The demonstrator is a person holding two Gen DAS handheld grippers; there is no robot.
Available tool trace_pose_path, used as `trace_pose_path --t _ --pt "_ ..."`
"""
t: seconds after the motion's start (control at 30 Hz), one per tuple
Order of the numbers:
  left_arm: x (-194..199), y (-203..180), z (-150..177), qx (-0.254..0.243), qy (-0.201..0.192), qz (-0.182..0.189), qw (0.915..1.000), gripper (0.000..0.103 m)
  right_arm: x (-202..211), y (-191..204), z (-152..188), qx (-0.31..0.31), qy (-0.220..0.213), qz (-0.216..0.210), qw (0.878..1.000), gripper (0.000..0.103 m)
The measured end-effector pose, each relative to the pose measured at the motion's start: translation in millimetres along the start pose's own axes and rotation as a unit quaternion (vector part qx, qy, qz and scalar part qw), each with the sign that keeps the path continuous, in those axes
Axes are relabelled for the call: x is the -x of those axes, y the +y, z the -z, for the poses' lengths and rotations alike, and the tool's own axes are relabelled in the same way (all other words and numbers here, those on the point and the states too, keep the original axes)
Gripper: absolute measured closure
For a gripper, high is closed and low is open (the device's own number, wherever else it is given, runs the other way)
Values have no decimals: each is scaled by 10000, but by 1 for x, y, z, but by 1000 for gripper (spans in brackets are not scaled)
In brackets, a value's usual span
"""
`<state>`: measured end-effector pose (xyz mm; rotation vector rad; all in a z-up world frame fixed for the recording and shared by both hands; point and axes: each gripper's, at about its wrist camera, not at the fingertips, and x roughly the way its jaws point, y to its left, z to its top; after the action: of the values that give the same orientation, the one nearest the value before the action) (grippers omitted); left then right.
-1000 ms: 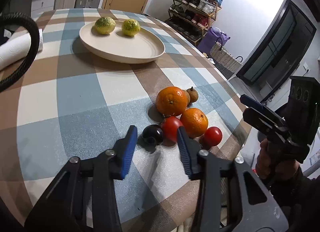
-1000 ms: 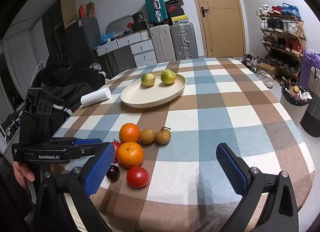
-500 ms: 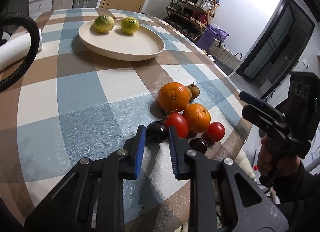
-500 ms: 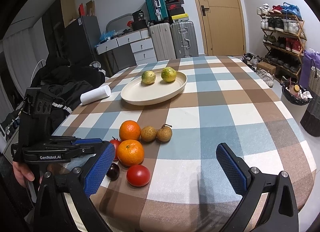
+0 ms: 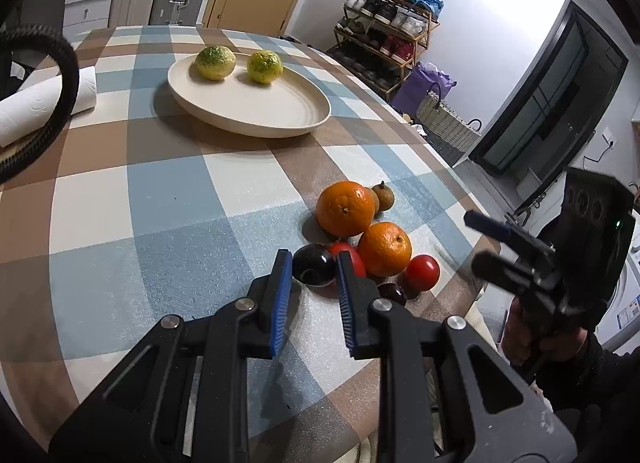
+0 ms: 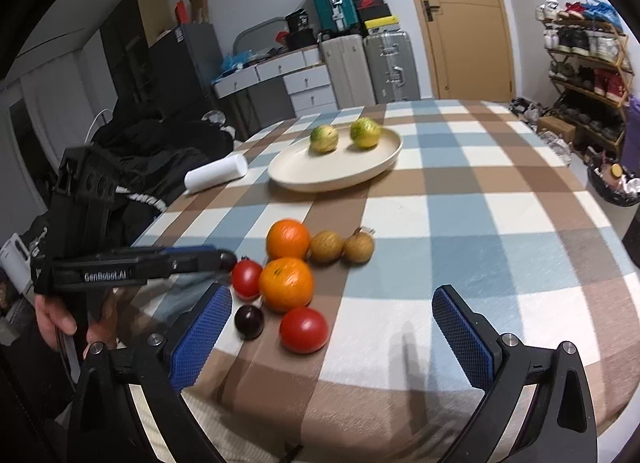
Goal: Organize fruits
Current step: 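Grasp the dark plum with the left tool while the right tool grasps a red tomato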
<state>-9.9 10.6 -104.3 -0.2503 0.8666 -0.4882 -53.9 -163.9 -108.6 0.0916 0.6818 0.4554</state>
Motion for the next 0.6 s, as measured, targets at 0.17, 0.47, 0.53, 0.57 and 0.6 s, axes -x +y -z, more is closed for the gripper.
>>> trace_pose_path --t 0.17,0.47,0.53,0.57,0.6 --pt "3 2 0 37 -7 3 10000 83 -8 0 7 -25 179 -137 9997 1" --pt "7 5 1 99 -46 -43 9999 83 -23 2 15 -95 456 -395 9981 34" --pt "7 6 1 104 -46 -61 9999 83 -24 3 16 -87 489 -440 9978 41" --pt "8 6 1 105 -44 -71 9999 83 -25 4 17 -74 519 -428 9977 45" --pt "8 7 1 112 -46 -74 9999 83 -27 4 17 -66 553 -415 9976 48"
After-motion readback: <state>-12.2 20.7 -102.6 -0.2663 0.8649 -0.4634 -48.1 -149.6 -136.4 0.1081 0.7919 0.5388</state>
